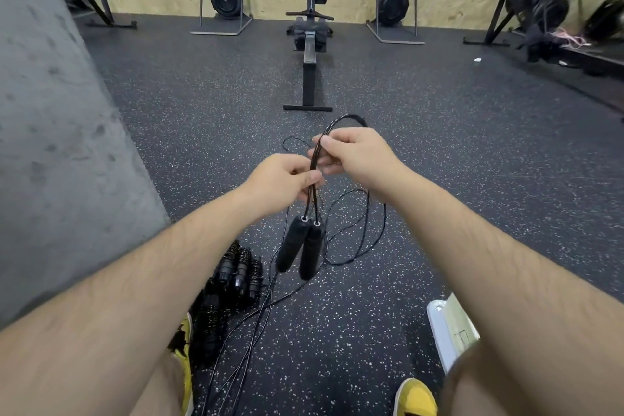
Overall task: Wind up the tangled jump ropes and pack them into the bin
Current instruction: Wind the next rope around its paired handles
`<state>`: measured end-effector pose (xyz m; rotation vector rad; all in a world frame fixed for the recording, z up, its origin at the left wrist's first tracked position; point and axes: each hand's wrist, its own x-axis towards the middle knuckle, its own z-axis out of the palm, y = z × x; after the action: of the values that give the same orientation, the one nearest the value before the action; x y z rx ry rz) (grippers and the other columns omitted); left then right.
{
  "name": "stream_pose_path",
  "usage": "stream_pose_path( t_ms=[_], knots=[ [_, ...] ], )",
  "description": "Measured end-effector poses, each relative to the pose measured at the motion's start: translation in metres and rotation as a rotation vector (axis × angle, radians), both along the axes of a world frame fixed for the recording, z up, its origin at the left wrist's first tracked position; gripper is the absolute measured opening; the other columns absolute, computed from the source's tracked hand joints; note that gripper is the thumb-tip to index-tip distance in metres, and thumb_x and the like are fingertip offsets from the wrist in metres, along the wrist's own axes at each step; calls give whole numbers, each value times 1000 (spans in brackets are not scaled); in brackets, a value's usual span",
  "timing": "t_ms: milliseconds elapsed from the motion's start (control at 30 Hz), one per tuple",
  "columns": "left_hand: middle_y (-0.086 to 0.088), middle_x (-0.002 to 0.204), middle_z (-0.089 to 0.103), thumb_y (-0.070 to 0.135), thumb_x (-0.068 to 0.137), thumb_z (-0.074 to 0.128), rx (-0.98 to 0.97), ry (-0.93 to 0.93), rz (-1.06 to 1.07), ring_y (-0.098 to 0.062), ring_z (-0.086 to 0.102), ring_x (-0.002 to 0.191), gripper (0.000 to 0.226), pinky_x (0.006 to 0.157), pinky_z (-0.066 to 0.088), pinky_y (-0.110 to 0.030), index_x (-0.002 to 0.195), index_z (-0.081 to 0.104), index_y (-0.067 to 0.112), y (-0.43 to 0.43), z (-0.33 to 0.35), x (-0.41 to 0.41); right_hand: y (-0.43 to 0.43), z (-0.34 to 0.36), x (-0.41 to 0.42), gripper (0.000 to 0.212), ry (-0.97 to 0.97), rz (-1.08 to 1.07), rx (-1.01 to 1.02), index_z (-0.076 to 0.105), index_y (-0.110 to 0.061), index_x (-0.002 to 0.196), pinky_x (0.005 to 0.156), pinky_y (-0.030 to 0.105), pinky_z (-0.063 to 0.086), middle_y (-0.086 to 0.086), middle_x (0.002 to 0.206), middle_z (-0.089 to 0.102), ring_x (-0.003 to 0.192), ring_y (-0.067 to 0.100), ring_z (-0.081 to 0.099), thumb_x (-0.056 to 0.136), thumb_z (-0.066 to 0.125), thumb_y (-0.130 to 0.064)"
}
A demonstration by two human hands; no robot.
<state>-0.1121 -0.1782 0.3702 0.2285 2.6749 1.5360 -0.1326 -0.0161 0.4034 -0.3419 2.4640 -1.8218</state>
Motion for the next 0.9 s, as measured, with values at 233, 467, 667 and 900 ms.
stream_pose_path(
  t_ms=[233,467,667,900],
  knots=[
    [-16,83,73,23,95,68,57,178,50,-26,73,75,19,85,59,-46,86,73,7,-2,10,-7,13,-18,6,15,-96,215,397,75,-14,94,72,34,50,2,78,68,67,15,57,80,79,-18],
    [-19,86,73,19,96,68,131,213,52,-18,62,71,13,85,57,-47,92,78,12,4,12,-5,6,-23,3,20,-60,146,328,75,-11,96,75,38,58,11,91,74,66,16,64,84,79,-25],
    [-20,84,69,29,94,70,230,195,99,-15,52,68,15,67,46,-31,89,79,18,3,12,-6,5,-19,7,36,-17,139,316,64,6,82,53,19,42,6,69,63,52,11,58,88,75,-27],
    [1,105,76,29,101,61,183,109,-27,-3,59,82,19,80,45,-27,111,76,23,-3,9,-2,9,-12,2,35,107,60,280,59,-3,68,57,27,41,5,63,55,55,15,52,89,72,-28]
  ],
)
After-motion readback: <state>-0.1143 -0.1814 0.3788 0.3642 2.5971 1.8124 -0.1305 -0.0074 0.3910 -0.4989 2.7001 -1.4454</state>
